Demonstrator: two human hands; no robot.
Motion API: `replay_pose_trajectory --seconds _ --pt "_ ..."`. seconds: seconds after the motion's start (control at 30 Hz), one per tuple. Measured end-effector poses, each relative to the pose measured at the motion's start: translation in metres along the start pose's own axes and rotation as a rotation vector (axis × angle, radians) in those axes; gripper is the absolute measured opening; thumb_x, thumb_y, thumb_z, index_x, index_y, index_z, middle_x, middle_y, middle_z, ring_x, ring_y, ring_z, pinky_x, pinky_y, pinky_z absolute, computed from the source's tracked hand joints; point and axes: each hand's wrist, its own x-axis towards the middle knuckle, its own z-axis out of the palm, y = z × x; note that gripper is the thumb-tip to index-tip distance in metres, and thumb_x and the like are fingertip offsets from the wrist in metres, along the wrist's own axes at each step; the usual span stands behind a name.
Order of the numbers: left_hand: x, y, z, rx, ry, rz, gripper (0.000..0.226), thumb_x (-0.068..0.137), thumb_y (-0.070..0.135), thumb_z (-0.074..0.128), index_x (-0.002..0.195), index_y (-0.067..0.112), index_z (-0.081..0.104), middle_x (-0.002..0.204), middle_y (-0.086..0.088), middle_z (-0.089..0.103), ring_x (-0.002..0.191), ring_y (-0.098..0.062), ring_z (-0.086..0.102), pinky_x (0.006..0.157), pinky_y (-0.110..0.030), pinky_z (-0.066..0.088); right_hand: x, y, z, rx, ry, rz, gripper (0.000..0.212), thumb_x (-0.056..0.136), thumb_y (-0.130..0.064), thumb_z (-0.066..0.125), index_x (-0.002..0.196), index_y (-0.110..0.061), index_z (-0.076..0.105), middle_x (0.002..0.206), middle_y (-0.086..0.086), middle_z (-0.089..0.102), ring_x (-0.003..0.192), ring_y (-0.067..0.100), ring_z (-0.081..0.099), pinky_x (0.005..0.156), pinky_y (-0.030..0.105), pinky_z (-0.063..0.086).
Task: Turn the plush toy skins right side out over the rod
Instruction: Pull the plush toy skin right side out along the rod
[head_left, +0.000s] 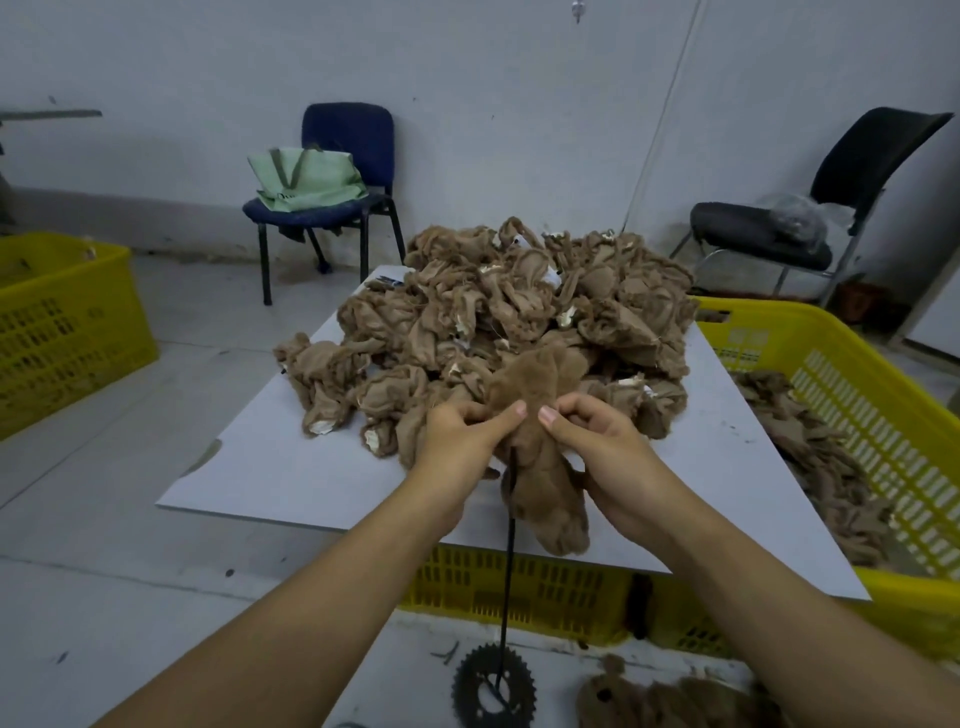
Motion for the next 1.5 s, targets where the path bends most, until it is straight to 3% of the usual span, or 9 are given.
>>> replay_pose_trajectory --seconds 0.17,0.33,0.53,0.77,0.9,1.1,1.17,1.33,1.5 --pt "0.004 0.004 -0.007 -0.145 0.056 0.019 0.016 0.098 0.012 0.063 0.088 0.006 0.073 0.071 -0.004 0.073 0.059 -0.012 0.068 0.05 -0.023 0.051 0.007 0.0 0.003 0.039 -0.012 0.01 0.012 0.094 -0.032 0.064 0.094 -0.023 0.073 0.101 0.001 0.073 0.09 0.012 0.071 0.068 0.023 0.055" --pt "0.007 -0.002 -0.011 -0.264 0.062 0.008 0.022 0.103 0.013 0.054 0.108 -0.001 0.07 0.105 -0.018 0.075 0.098 -0.032 0.073 0.086 -0.045 0.058 0.015 -0.001 0.002 0.008 -0.033 0.216 0.059 0.075 -0.044 0.083 0.124 -0.029 0.056 0.118 -0.007 0.07 0.098 0.007 0.071 0.068 0.019 0.058" --pt "0.012 -0.008 0.003 -0.631 0.008 -0.152 0.032 0.107 0.008 0.04 0.126 -0.007 0.061 0.121 -0.024 0.068 0.115 -0.035 0.066 0.097 -0.044 0.055 0.011 0.006 -0.002 -0.033 -0.116 0.107 0.046 0.075 -0.027 0.084 0.117 -0.017 0.068 0.108 0.0 0.076 0.103 0.016 0.072 0.08 0.026 0.059" --pt "0.007 -0.003 0.015 -0.336 -0.023 -0.092 0.034 0.094 0.043 0.066 0.113 0.015 0.072 0.112 -0.004 0.075 0.106 -0.023 0.071 0.09 -0.045 0.057 0.012 0.008 0.002 -0.062 0.065 -0.039 0.032 0.088 -0.022 0.074 0.119 -0.023 0.065 0.108 -0.006 0.076 0.097 0.008 0.072 0.075 0.021 0.058" --pt "0.006 0.0 0.019 -0.288 0.033 -0.022 0.023 0.086 0.027 0.078 0.1 0.01 0.072 0.092 -0.004 0.078 0.086 -0.019 0.076 0.066 -0.026 0.059 0.014 0.006 -0.001 -0.016 0.044 0.077 0.024 0.095 -0.037 0.063 0.119 -0.031 0.065 0.11 -0.008 0.075 0.101 0.01 0.071 0.089 0.032 0.056" --pt "0.008 0.001 0.02 -0.35 0.033 0.067 0.026 0.086 -0.004 0.071 0.105 0.014 0.069 0.098 -0.004 0.077 0.093 -0.021 0.074 0.07 -0.03 0.061 0.015 -0.012 -0.013 -0.015 0.198 -0.054 0.029 0.092 -0.037 0.068 0.116 -0.021 0.068 0.104 -0.006 0.076 0.094 0.008 0.072 0.067 0.02 0.057" --pt "0.009 0.002 0.022 -0.3 0.028 0.124 0.04 0.083 -0.011 0.071 0.105 0.022 0.067 0.101 -0.001 0.075 0.093 -0.014 0.073 0.071 -0.026 0.06 0.016 -0.014 -0.016 -0.082 0.264 -0.12 0.028 0.09 -0.034 0.071 0.113 -0.019 0.067 0.103 -0.003 0.075 0.096 0.012 0.071 0.073 0.025 0.06" --pt "0.011 0.002 0.013 -0.179 0.073 0.182 0.047 0.079 -0.009 0.072 0.104 0.029 0.059 0.108 -0.003 0.068 0.084 -0.006 0.07 0.064 -0.021 0.057 0.017 -0.012 -0.014 -0.349 0.308 -0.208 0.01 0.096 -0.01 0.058 0.095 -0.012 0.068 0.092 0.013 0.068 0.087 0.028 0.067 0.078 0.053 0.058" --pt "0.005 0.003 0.005 0.017 0.105 0.421 0.068 0.076 0.006 0.083 0.12 0.032 0.038 0.116 0.009 0.054 0.098 0.015 0.057 0.072 -0.006 0.051 0.008 -0.01 0.001 -0.388 0.191 -0.278 0.032 0.096 -0.002 0.056 0.097 -0.031 0.068 0.095 0.006 0.072 0.091 0.022 0.069 0.078 0.044 0.06"
